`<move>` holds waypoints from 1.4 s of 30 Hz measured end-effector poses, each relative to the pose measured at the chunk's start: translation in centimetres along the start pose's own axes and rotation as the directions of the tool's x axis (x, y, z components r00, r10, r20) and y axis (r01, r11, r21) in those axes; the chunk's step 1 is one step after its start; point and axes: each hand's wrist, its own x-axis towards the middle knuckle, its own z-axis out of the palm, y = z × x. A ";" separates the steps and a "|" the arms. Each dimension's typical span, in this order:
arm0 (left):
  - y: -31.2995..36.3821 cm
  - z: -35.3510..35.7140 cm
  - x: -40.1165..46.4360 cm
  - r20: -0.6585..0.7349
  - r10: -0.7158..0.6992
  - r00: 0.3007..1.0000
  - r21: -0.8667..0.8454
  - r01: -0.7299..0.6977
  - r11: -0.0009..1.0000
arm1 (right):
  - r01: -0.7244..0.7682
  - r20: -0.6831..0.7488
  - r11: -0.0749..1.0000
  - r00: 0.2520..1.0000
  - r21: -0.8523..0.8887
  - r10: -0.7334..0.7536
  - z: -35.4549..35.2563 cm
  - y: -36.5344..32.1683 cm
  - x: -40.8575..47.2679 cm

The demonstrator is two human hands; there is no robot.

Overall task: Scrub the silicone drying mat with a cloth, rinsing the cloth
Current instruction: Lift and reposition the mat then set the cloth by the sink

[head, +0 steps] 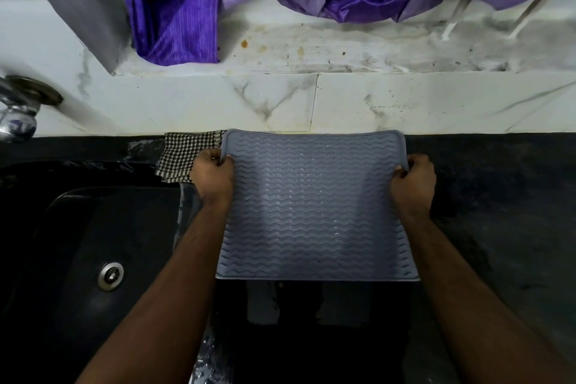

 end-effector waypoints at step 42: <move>-6.3 -10.5 7.3 0.120 -0.124 0.985 0.047 0.119 0.992 | 0.483 0.351 0.869 0.835 -0.102 -0.423 18.5 -24.0 -17.2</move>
